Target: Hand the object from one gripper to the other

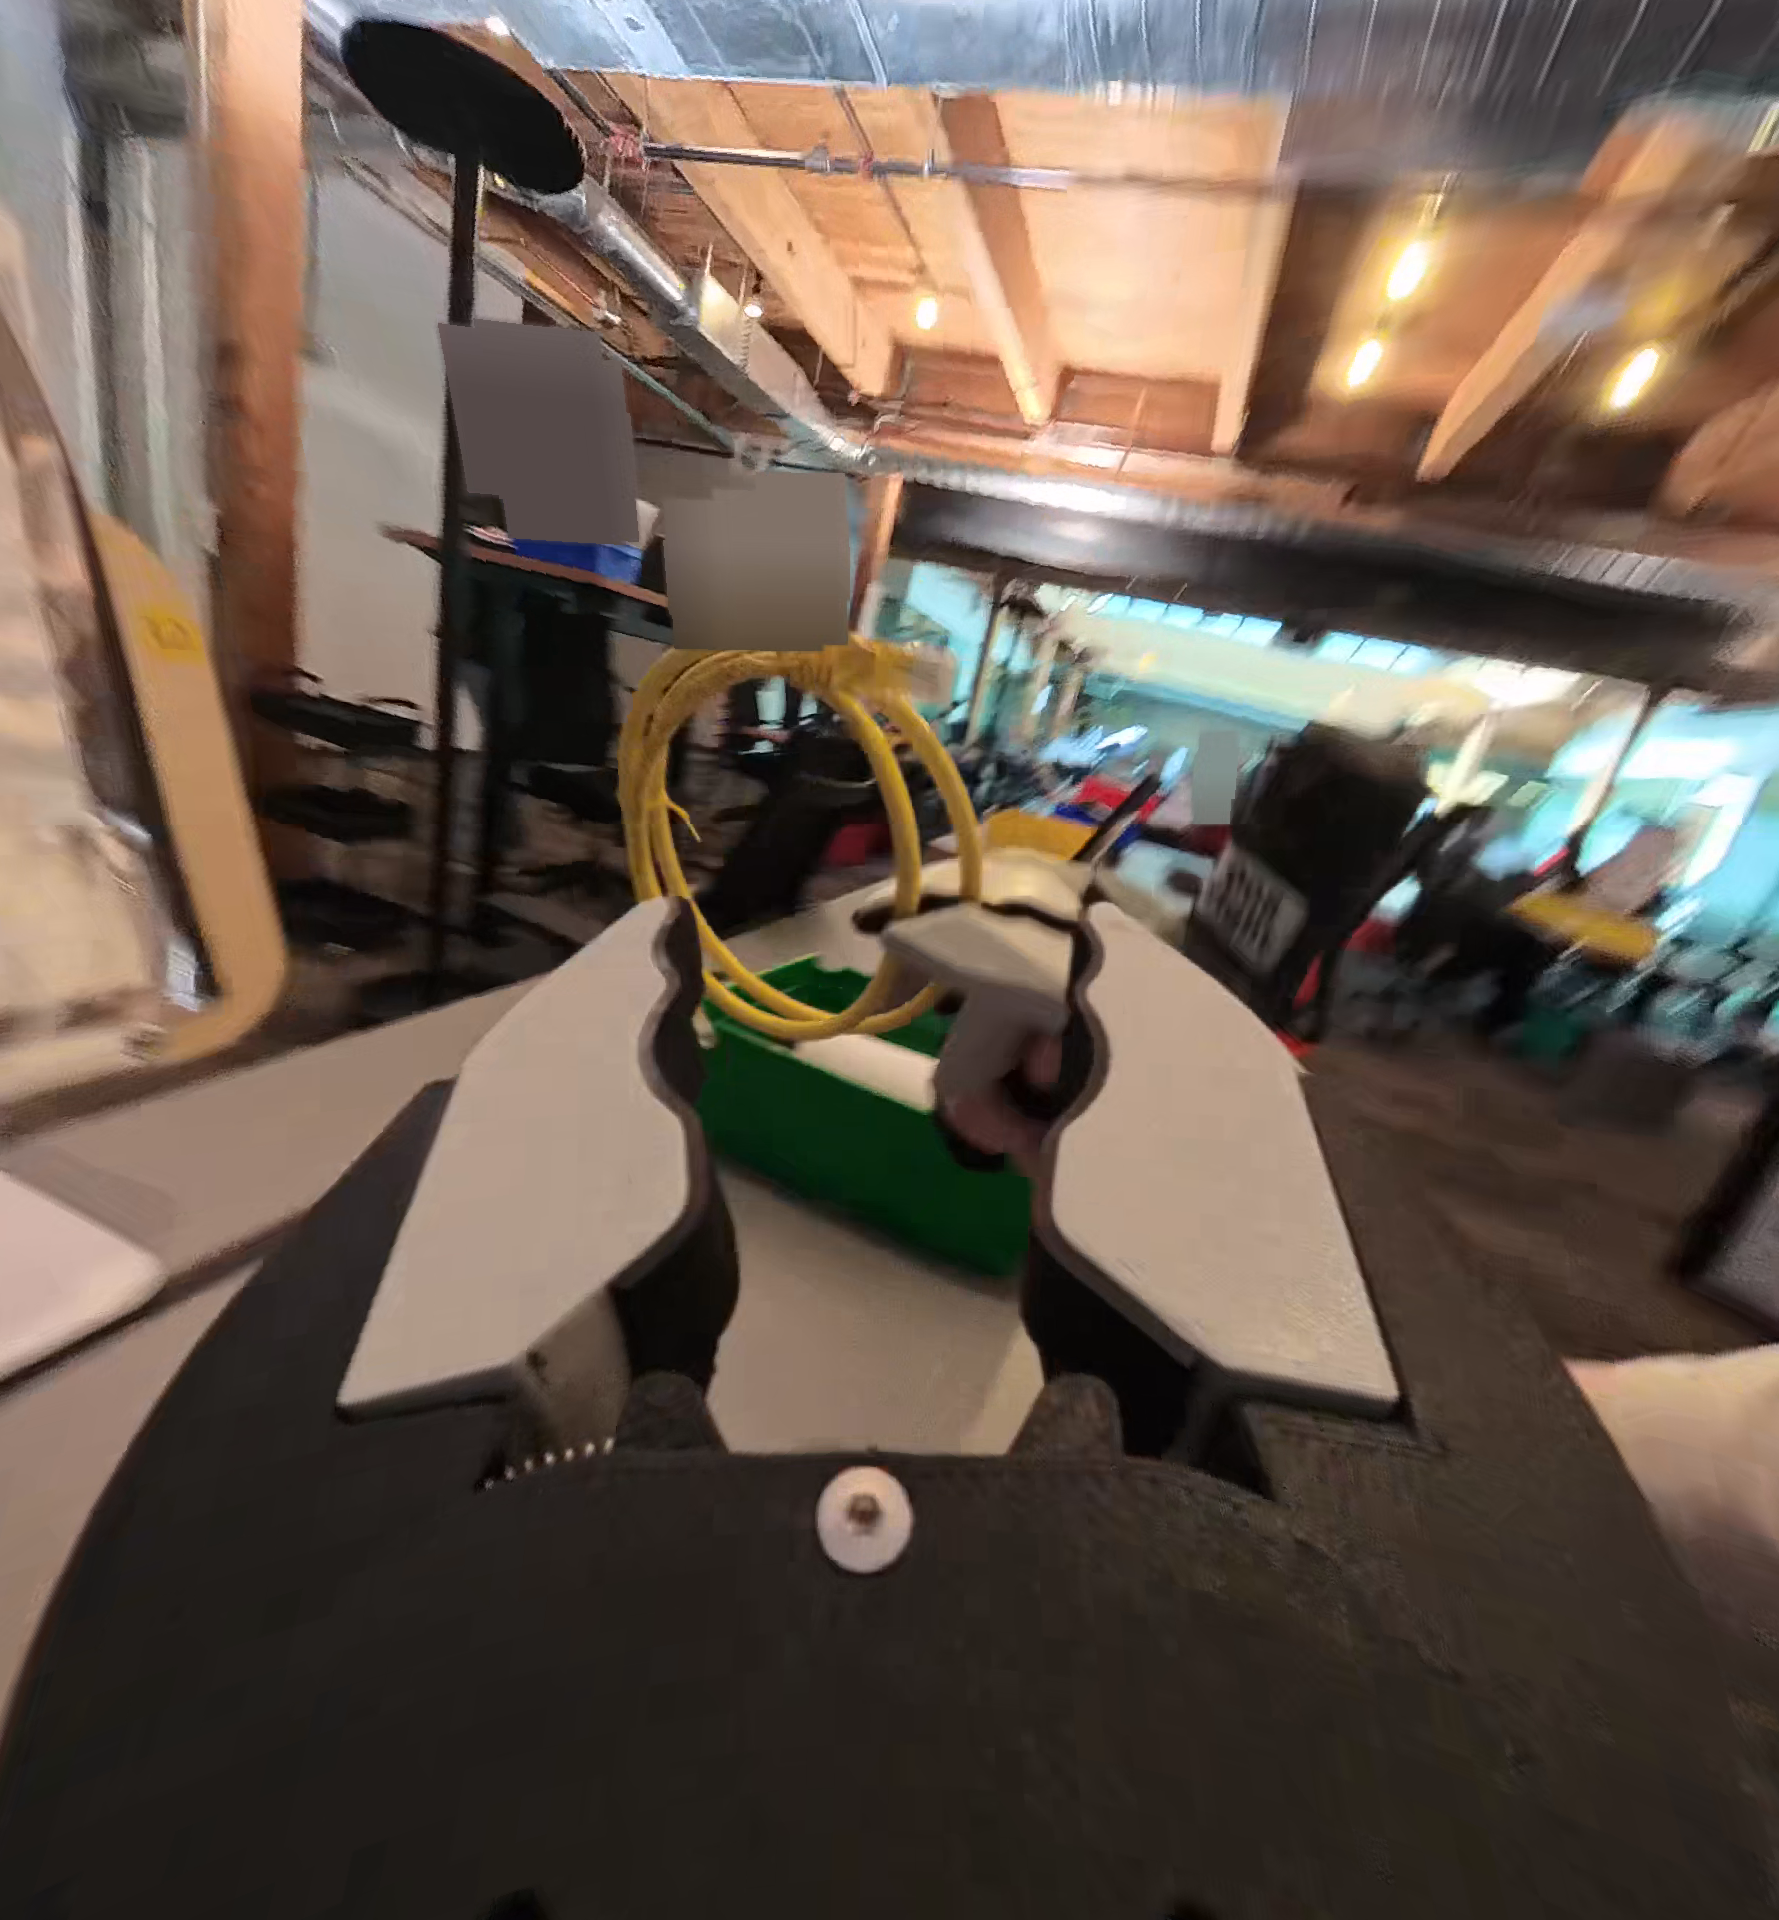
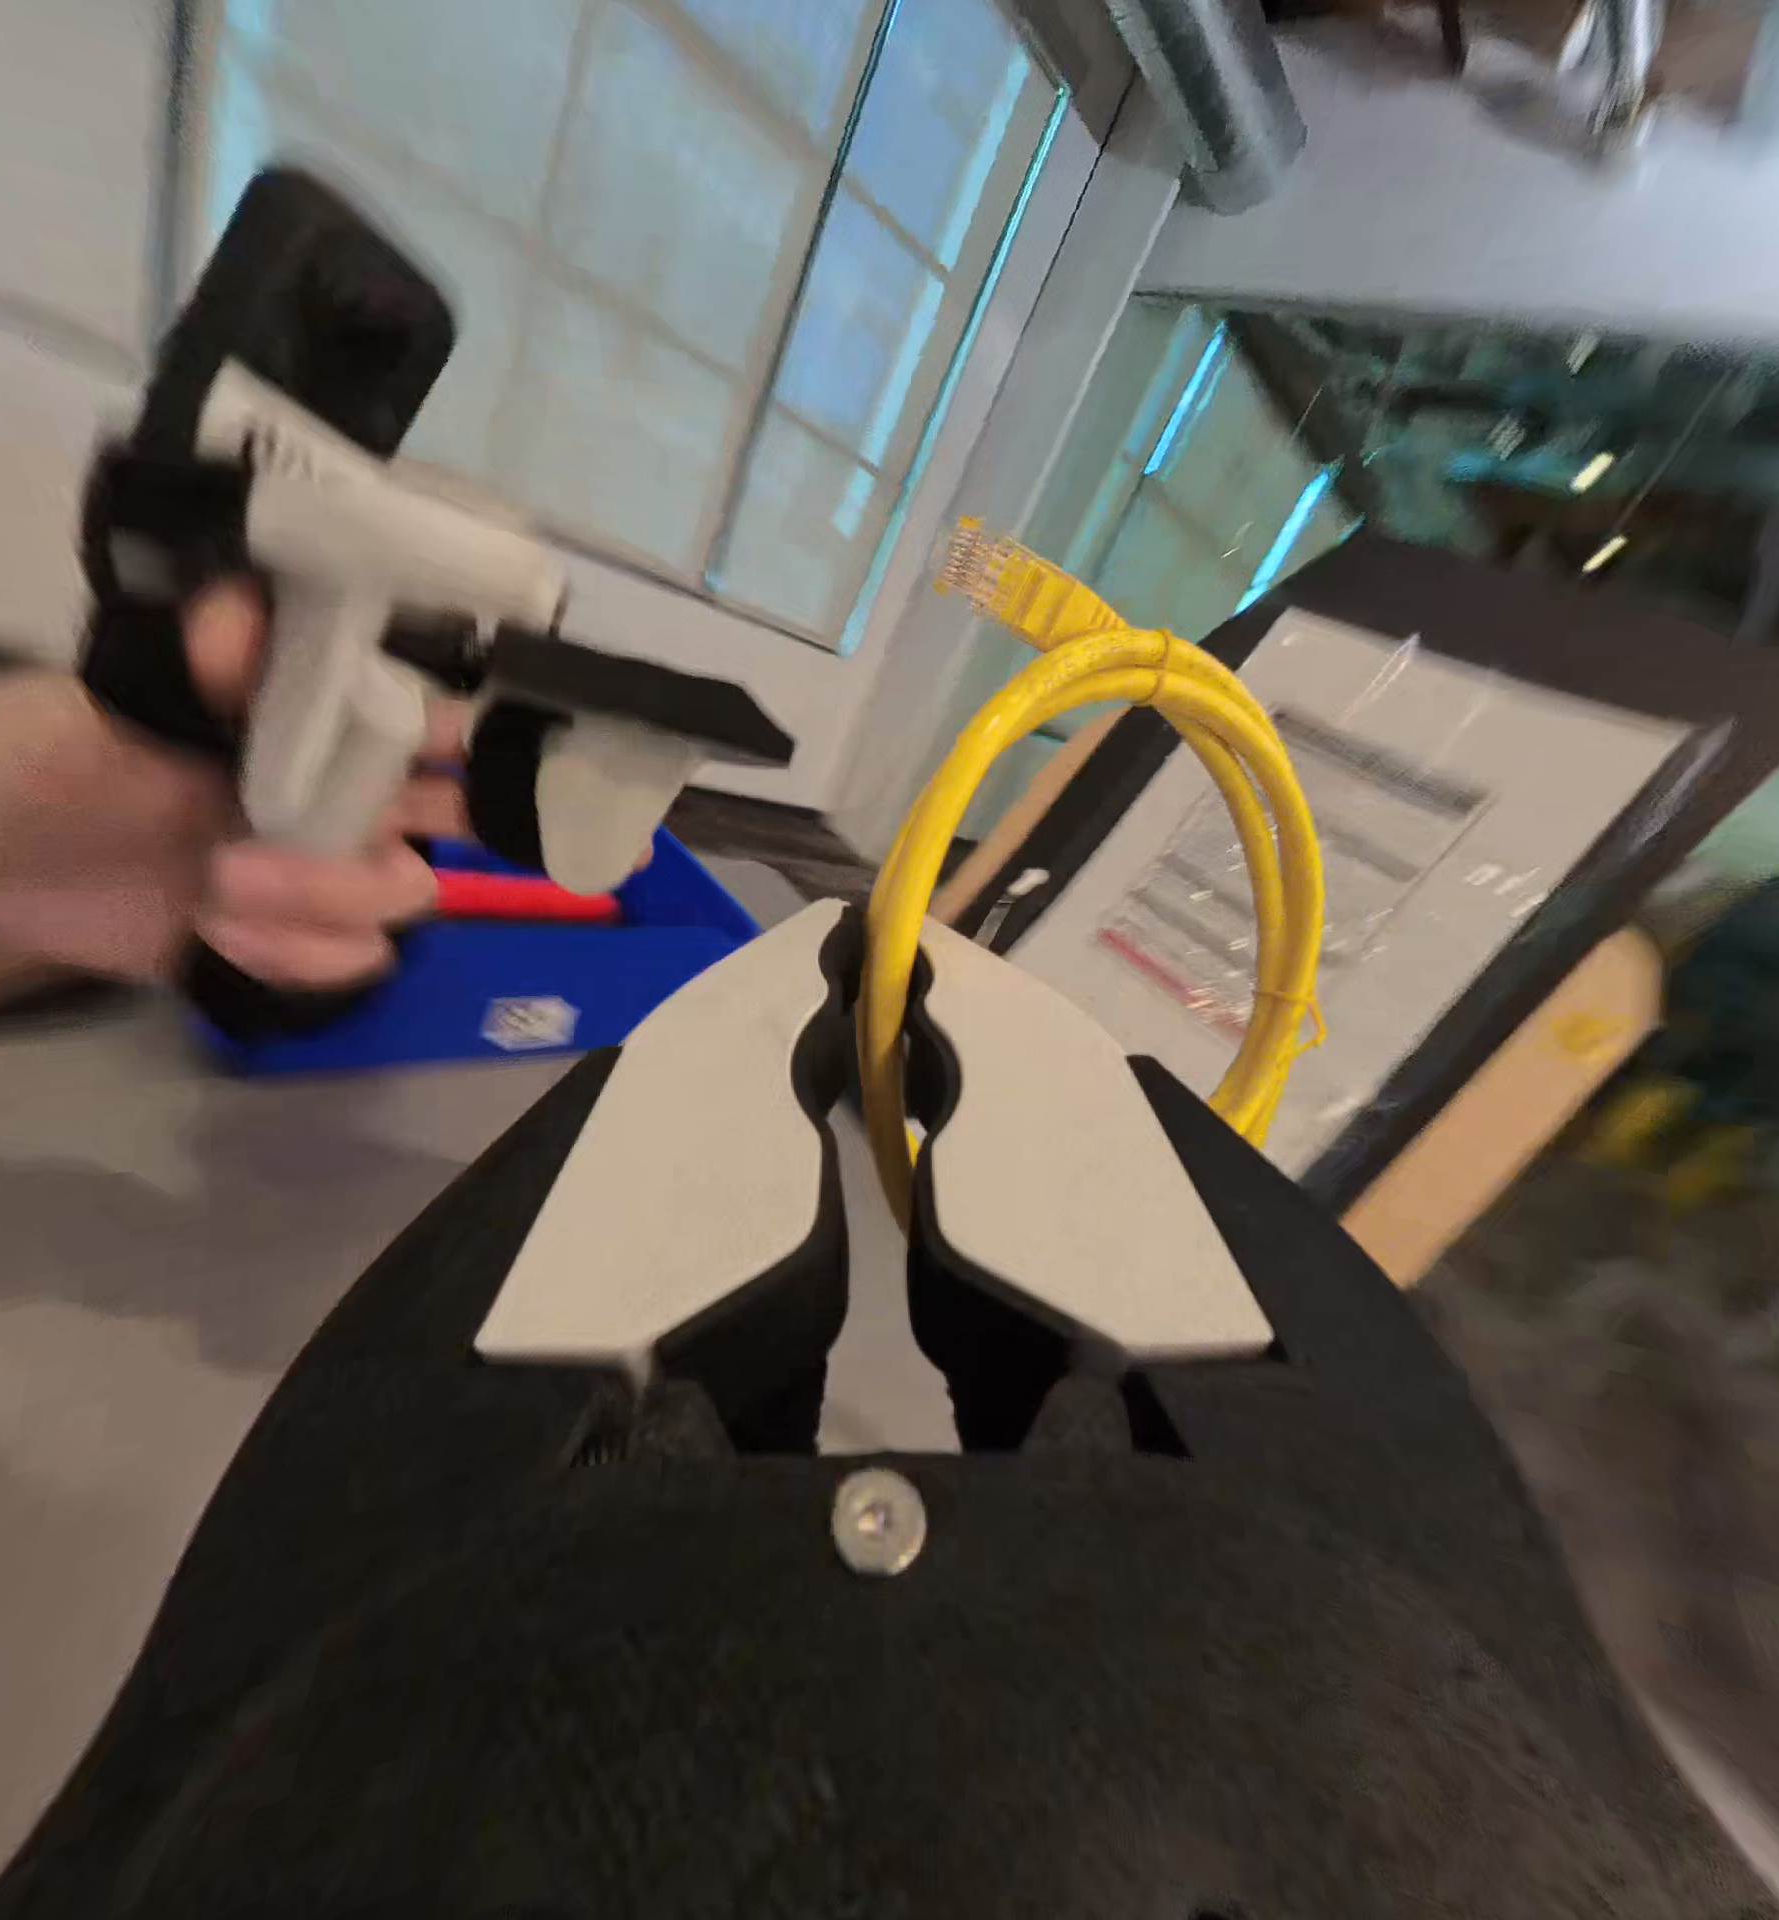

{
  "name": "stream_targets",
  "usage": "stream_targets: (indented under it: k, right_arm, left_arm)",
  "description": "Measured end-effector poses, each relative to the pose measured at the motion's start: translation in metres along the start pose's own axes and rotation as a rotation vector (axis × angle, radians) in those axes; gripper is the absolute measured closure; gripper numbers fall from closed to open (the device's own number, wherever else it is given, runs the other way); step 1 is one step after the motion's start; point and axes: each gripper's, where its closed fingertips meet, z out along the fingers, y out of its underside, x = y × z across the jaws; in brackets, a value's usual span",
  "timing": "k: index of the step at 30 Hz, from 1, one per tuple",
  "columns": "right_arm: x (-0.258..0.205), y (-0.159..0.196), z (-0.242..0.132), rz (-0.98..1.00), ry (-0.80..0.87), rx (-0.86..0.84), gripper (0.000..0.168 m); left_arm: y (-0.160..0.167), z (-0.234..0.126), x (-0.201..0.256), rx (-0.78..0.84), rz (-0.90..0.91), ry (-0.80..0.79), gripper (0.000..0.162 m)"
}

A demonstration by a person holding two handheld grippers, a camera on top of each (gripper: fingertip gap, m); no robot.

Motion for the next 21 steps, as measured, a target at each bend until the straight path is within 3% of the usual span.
stream_targets:
  k: [3,5,9,14,21]
  right_arm:
    - [0.011,-0.012,-0.01,0.53,-0.203,0.093,0.162]
    - [0.019,-0.018,-0.018,0.844,-0.343,0.168,0.162]
    - [0.03,-0.015,-0.024,1.274,-0.544,0.255,0.162]
    - [0.03,-0.014,-0.024,1.475,-0.667,0.3,0.162]
    - [0.019,-0.008,-0.013,1.569,-0.648,0.303,0.162]
  left_arm:
    - [0.017,0.003,-0.007,-0.112,0.316,-0.109,0.101]
    - [0.034,0.008,-0.017,-0.192,0.489,-0.188,0.093]
    - [0.069,0.018,-0.028,-0.335,0.821,-0.277,0.085]
    - [0.092,0.024,-0.019,-0.39,1.204,-0.3,0.098]
    - [0.097,0.026,-0.024,-0.437,1.48,-0.443,0.119]
